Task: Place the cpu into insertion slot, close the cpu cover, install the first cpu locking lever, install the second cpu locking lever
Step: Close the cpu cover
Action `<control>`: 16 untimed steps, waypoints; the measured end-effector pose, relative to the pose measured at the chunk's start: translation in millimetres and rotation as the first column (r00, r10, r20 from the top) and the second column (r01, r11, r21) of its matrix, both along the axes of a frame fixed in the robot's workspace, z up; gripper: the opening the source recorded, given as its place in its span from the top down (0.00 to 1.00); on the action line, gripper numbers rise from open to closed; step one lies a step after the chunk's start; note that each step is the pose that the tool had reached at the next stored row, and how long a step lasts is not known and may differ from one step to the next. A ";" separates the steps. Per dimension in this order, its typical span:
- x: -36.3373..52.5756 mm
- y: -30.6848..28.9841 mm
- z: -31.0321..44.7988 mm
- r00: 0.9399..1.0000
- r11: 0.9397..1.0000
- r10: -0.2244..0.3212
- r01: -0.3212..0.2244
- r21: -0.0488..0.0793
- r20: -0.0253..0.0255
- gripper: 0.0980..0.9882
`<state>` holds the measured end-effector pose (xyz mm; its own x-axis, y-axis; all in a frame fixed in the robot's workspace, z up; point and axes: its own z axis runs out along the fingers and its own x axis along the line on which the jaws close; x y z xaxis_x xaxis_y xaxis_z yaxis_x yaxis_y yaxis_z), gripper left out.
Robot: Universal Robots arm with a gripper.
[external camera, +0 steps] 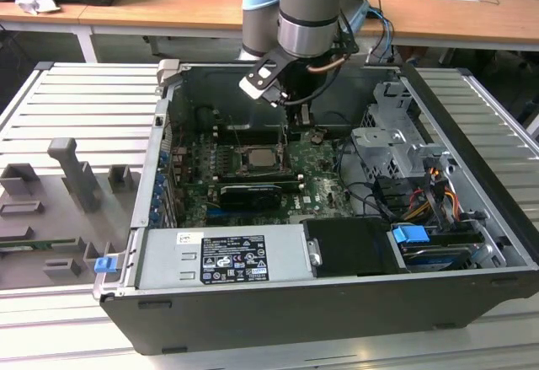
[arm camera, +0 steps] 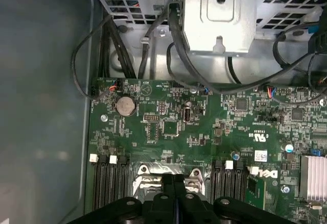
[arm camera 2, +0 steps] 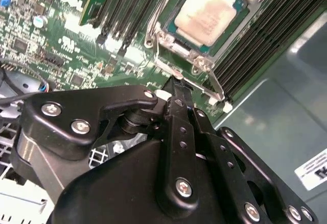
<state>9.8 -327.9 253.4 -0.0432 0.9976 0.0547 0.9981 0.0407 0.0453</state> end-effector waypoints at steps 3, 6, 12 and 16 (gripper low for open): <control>-4.8 0.0 -2.2 1.000 1.000 0.000 0.000 0.000 0.000 0.99; -13.8 0.0 -5.6 1.000 1.000 0.000 0.000 0.000 0.000 0.99; -29.7 0.1 -9.1 1.000 1.000 0.000 0.000 0.000 0.000 0.99; -40.2 0.1 -9.5 1.000 1.000 0.000 0.000 0.000 0.000 0.99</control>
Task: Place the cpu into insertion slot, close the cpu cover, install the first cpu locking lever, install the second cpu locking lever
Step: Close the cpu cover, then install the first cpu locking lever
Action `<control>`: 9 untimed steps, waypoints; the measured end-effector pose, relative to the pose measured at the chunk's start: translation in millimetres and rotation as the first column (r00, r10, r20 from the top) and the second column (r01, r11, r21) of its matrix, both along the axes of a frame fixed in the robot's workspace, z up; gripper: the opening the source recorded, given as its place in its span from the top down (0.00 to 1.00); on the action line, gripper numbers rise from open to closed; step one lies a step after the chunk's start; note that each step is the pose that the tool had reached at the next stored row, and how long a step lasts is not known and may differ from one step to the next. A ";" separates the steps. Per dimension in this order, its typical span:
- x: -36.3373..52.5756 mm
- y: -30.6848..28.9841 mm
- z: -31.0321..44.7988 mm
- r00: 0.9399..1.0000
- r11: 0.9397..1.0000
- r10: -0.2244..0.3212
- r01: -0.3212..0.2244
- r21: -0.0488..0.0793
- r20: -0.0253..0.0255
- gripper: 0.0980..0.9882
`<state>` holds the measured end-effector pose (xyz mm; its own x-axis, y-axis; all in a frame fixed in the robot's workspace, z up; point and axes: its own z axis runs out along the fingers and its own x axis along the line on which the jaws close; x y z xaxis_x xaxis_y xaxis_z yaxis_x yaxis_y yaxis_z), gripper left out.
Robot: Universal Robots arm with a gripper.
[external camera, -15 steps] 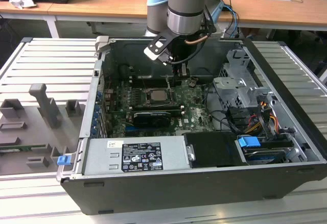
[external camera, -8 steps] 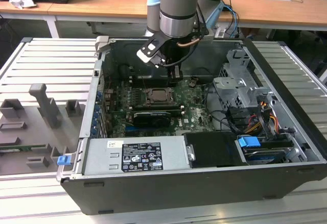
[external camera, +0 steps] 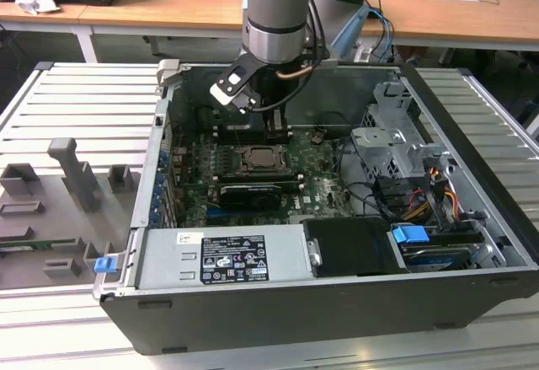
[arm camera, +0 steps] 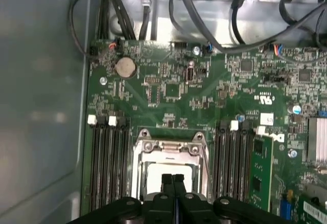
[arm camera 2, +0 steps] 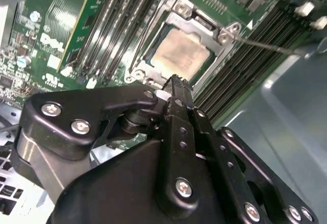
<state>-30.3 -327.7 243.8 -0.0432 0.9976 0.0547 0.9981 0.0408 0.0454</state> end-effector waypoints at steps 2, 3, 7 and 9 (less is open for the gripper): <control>-3.3 0.0 -0.1 1.000 1.000 0.000 0.000 0.000 0.000 0.99; -5.5 0.0 -0.2 1.000 1.000 0.000 0.000 0.000 0.000 0.99; -9.1 0.0 -0.4 1.000 1.000 0.000 0.000 0.000 0.000 0.99; -11.0 0.0 -0.4 1.000 1.000 0.000 0.000 0.000 0.000 0.99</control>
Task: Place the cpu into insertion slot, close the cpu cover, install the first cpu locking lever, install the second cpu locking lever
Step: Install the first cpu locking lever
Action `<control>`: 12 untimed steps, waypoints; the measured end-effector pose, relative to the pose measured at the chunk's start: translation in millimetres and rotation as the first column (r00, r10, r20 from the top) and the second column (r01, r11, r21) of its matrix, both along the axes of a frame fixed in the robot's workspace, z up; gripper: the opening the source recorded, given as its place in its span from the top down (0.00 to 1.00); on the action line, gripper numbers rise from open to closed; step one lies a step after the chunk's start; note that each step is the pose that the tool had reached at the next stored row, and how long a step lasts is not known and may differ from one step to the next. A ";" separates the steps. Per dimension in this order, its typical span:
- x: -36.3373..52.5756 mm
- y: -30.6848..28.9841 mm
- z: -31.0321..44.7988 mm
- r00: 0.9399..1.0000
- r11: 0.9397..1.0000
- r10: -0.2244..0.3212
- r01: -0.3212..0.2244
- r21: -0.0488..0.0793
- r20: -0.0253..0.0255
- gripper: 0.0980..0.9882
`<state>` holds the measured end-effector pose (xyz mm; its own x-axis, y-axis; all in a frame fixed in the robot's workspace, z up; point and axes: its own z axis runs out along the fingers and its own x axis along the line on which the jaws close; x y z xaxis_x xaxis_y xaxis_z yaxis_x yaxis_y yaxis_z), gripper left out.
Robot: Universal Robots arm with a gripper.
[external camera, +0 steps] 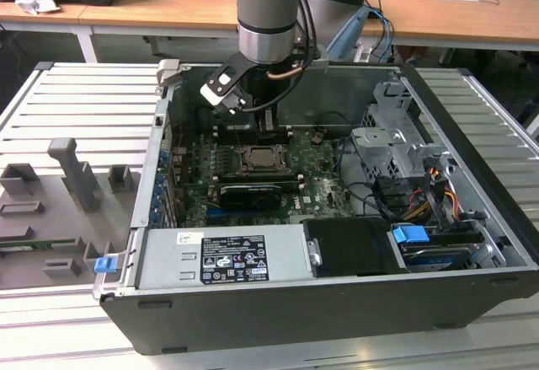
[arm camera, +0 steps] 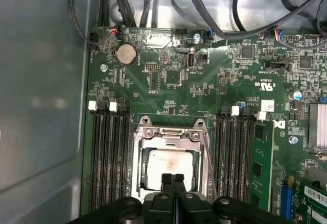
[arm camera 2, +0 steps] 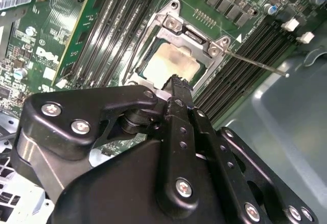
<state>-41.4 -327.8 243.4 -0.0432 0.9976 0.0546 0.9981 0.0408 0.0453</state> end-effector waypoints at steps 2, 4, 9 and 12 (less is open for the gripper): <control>-0.9 0.0 0.0 1.000 1.000 0.000 0.000 0.000 0.000 0.99; -1.1 0.0 0.2 1.000 1.000 0.000 0.000 0.000 0.000 0.99; -1.1 0.0 1.0 1.000 1.000 0.000 0.000 0.000 0.000 0.99; -1.1 0.0 1.9 1.000 1.000 0.000 0.000 0.000 0.000 0.99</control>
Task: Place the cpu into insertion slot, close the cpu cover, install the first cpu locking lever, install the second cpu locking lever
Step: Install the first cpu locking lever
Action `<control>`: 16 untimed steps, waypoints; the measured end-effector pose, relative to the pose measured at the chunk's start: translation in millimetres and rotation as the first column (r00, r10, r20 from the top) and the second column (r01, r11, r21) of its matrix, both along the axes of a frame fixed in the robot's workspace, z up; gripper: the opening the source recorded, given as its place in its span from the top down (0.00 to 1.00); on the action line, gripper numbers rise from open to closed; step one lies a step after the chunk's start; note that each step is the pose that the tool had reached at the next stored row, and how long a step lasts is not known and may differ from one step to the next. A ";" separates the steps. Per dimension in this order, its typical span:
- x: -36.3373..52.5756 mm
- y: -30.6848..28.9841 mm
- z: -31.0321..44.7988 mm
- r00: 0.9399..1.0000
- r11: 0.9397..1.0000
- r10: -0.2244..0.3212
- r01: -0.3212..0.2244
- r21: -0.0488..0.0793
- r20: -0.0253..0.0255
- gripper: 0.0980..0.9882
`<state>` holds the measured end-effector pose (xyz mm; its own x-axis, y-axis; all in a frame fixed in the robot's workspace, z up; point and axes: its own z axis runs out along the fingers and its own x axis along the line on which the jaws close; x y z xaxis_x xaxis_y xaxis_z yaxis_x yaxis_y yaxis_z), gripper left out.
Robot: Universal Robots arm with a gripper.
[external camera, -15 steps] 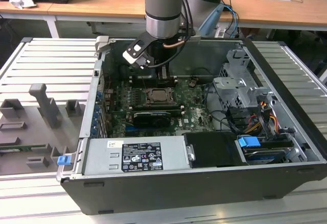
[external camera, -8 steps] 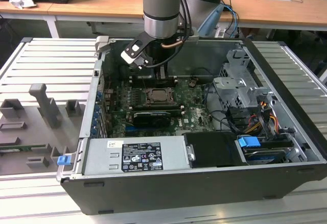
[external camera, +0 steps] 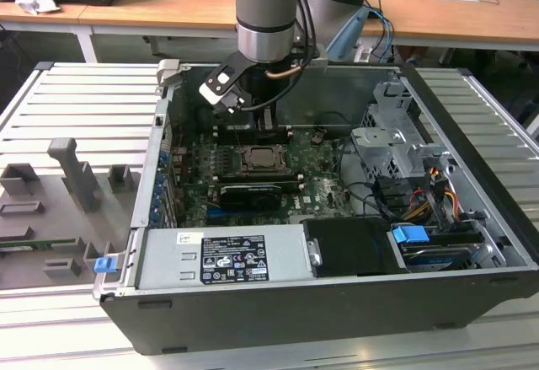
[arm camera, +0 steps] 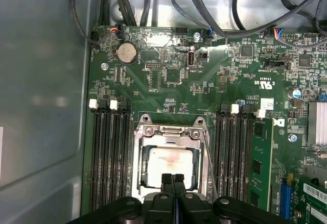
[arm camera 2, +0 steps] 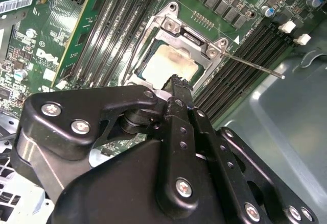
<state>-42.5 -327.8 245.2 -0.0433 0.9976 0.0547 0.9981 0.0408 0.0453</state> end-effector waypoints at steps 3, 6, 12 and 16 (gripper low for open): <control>0.0 0.0 0.4 1.000 1.000 0.000 0.000 0.000 0.000 0.99; 0.0 -0.1 1.2 1.000 1.000 0.000 0.000 0.000 0.000 0.99; 0.0 0.0 7.4 1.000 1.000 0.000 0.000 -0.001 0.000 0.99; 0.0 0.0 17.4 1.000 1.000 0.000 0.000 -0.001 0.000 0.99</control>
